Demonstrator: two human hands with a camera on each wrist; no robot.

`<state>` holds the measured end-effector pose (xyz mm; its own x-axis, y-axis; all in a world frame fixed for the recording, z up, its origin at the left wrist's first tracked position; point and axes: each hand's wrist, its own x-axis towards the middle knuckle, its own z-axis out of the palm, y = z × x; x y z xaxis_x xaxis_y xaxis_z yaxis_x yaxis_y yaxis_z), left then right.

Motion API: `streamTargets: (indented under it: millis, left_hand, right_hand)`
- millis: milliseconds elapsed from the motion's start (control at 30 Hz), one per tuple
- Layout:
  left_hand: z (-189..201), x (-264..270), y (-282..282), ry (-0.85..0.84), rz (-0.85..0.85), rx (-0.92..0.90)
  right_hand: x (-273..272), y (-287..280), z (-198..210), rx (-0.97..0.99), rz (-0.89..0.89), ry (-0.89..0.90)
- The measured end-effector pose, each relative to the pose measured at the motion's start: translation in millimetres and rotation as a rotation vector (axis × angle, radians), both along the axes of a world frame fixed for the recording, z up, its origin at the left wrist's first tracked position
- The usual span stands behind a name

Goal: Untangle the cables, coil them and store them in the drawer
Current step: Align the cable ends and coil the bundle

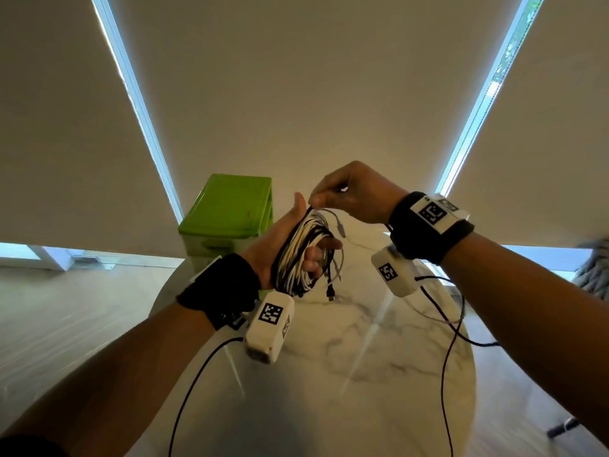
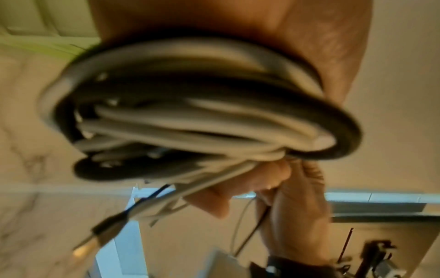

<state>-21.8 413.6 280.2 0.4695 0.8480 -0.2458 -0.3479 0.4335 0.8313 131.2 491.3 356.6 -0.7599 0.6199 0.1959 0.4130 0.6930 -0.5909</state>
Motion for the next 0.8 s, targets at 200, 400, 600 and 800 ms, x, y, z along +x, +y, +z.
streamTargets:
  millis: [200, 400, 600, 800]
  left_hand:
    - [-4, -14, -5, -0.248, -0.137, -0.035]
    - [-3, -23, -6, -0.352, -0.185, -0.08]
    - [2, -26, -6, -0.325, -0.163, -0.104]
    - [4, -30, 0, -0.267, -0.117, -0.091]
  right_hand:
    - [-7, -1, -32, -0.038, 0.006, -0.079]
    - [-10, -12, -41, 0.069, 0.002, -0.035]
    - [-5, -10, -46, 0.063, 0.069, -0.063]
    - [-9, -13, -56, -0.091, 0.012, 0.077]
